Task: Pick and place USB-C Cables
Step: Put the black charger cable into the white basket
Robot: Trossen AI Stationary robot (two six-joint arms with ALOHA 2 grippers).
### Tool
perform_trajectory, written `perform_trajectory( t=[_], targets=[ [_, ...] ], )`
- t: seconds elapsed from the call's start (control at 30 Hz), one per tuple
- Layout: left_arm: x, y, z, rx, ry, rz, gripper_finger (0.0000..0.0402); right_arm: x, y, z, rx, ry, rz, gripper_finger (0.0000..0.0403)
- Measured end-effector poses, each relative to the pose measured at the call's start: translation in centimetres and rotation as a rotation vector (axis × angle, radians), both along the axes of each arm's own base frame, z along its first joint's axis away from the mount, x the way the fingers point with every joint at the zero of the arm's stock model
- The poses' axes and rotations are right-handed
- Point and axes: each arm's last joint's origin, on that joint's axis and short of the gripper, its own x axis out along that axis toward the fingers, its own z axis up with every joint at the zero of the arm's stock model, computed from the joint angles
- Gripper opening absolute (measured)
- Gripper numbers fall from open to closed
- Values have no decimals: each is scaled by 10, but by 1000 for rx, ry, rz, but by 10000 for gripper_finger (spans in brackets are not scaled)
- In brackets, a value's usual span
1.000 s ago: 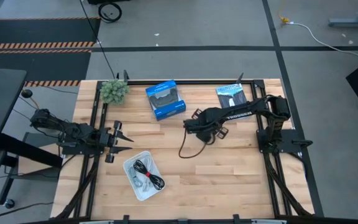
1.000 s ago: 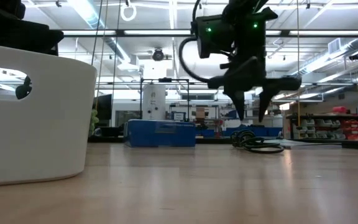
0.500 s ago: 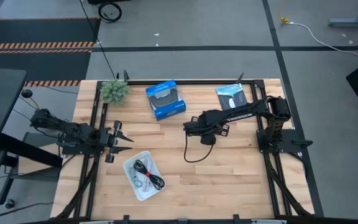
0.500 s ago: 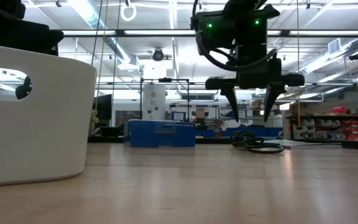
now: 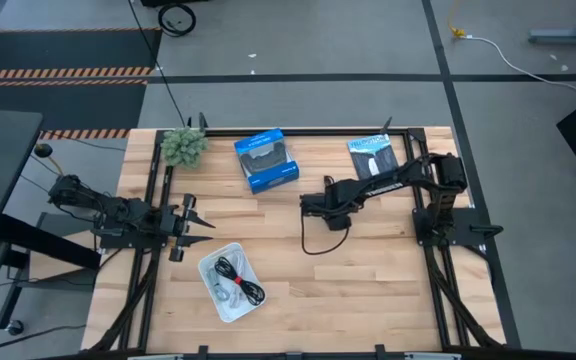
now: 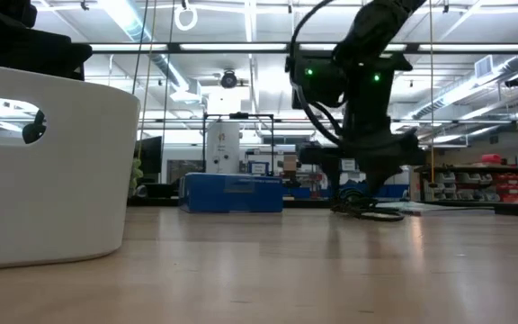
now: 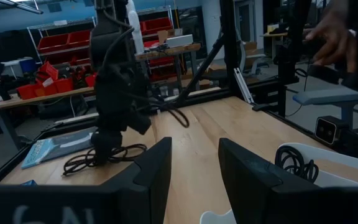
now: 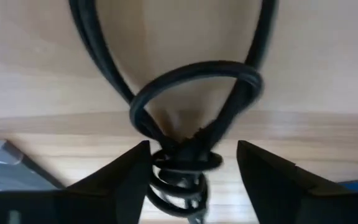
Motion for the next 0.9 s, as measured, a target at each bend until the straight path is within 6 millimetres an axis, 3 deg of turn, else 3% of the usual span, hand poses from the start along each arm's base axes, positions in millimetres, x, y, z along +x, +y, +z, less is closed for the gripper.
perform_trajectory(
  t=[0.33, 0.5, 0.67, 0.9],
  targets=[
    [0, 0, 0, 0, 0, 0, 142, -5, -7, -3, -2, 29, -29, 120],
    [0, 0, 0, 0, 0, 0, 142, -3, 0, -3, -3, 10, -7, 94],
    [0, 0, 0, 0, 0, 0, 142, 12, 22, 2, -43, -135, 27, 83],
    [0, 0, 0, 0, 0, 0, 142, 48, 66, 35, 65, -461, 100, 65]
  ],
)
